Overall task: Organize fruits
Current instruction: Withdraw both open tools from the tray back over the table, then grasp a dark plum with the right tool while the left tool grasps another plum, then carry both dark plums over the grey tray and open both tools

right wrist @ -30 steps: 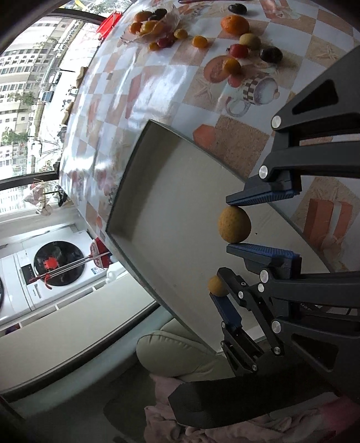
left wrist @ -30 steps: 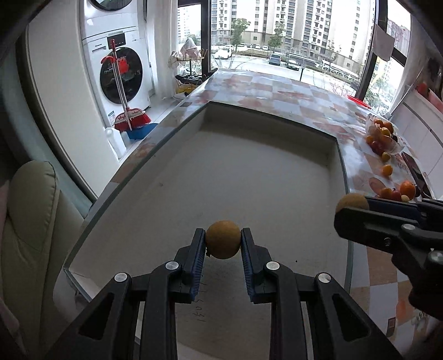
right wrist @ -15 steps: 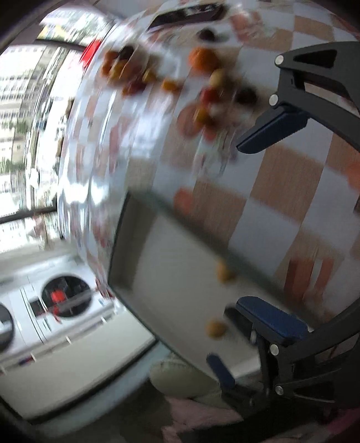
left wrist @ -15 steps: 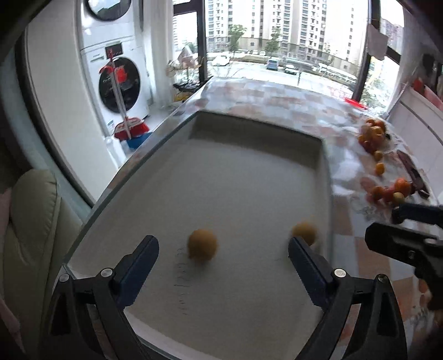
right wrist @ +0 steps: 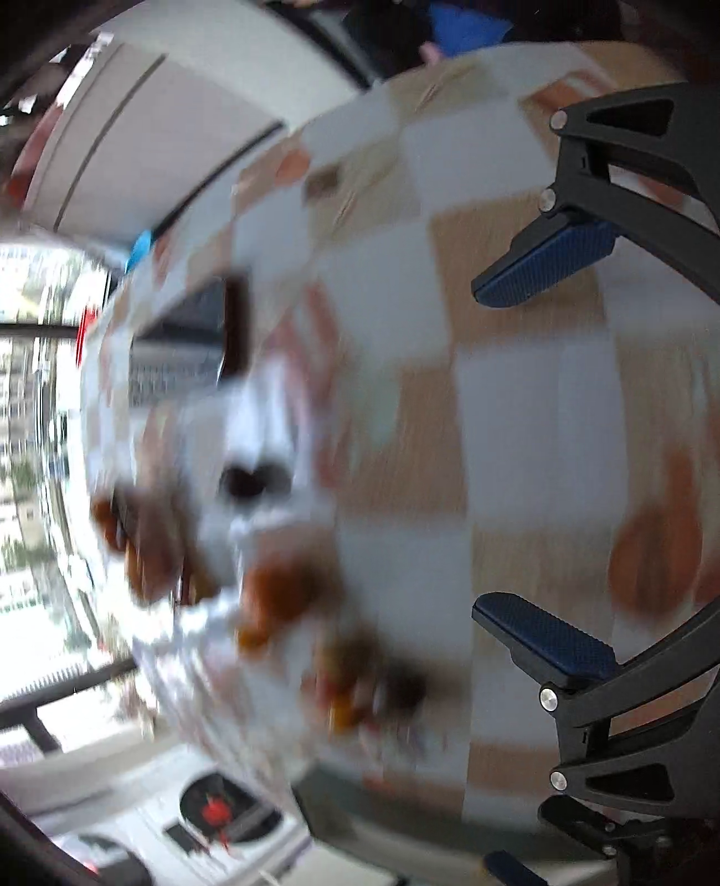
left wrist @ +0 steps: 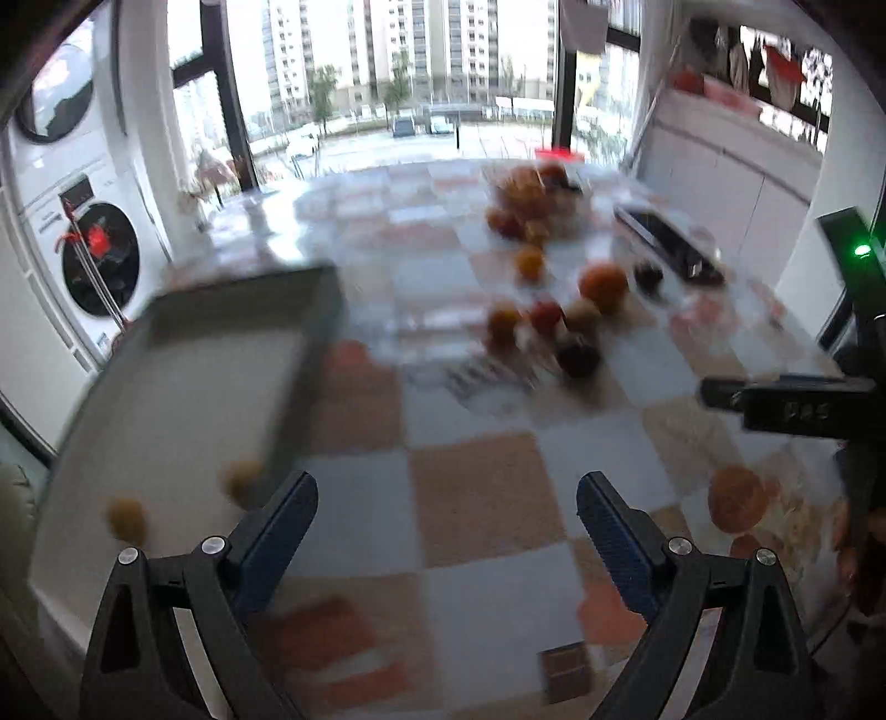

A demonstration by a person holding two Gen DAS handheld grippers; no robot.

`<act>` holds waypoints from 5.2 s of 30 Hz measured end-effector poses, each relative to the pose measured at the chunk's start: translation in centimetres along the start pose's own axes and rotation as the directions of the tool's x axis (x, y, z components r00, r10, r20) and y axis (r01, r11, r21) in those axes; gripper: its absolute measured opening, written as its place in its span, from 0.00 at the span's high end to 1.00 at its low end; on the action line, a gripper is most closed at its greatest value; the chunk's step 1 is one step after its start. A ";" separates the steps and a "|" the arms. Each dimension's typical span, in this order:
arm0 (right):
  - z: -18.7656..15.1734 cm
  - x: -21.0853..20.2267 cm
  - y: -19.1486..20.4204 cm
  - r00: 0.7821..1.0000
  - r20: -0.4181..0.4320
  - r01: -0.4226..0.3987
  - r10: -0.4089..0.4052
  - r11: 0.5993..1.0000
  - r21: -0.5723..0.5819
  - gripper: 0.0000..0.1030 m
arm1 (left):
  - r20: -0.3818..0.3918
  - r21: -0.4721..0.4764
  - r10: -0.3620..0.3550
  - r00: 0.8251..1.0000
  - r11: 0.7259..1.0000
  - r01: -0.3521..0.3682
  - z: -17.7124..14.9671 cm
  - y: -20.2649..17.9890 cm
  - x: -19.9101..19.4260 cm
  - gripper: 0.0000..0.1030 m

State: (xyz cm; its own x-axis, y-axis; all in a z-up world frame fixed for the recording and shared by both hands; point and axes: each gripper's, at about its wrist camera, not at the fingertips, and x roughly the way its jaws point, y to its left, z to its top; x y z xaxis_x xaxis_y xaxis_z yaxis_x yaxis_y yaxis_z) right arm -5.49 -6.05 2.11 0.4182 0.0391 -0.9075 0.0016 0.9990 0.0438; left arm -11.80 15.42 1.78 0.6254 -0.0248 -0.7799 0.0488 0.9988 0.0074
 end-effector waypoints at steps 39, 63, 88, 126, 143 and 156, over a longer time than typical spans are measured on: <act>-0.8 0.9 -2.0 0.991 0.125 0.058 -0.056 0.998 -0.016 0.00 | -0.033 -0.096 0.020 0.999 0.995 -0.023 0.5 -1.4 3.5 0.00; 2.1 0.6 -2.2 0.993 0.051 -0.107 0.106 0.994 0.024 0.00 | -0.032 -0.097 0.019 0.999 0.995 -0.022 0.4 -1.4 3.6 0.00; 8.2 4.0 -0.1 0.977 0.069 -0.208 0.202 0.973 0.101 0.70 | -0.032 -0.097 0.019 0.999 0.995 -0.022 0.4 -1.4 3.5 0.00; -2.2 -1.0 -3.8 0.949 0.218 -0.240 0.228 0.970 0.028 0.70 | -0.059 -0.105 -0.036 0.998 0.994 0.030 3.1 -4.0 2.3 0.72; -1.8 -2.0 1.1 0.967 0.076 -0.243 0.245 0.969 -0.031 0.70 | 0.046 -0.221 0.124 0.991 0.969 -0.111 0.9 5.8 -3.1 0.72; 0.4 -3.6 13.6 0.931 -0.006 -0.357 0.365 0.908 -0.217 0.70 | 0.001 -0.351 0.208 0.978 0.916 -0.194 -1.5 13.6 -2.5 0.72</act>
State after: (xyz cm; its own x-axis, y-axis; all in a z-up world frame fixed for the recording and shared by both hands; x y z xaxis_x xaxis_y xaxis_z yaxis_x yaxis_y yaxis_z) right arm -6.65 7.42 6.15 0.3841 0.4009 -0.8317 -0.3453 0.8978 0.2733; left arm -13.85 29.11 2.86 0.6229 0.1835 -0.7605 -0.3500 0.9348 -0.0611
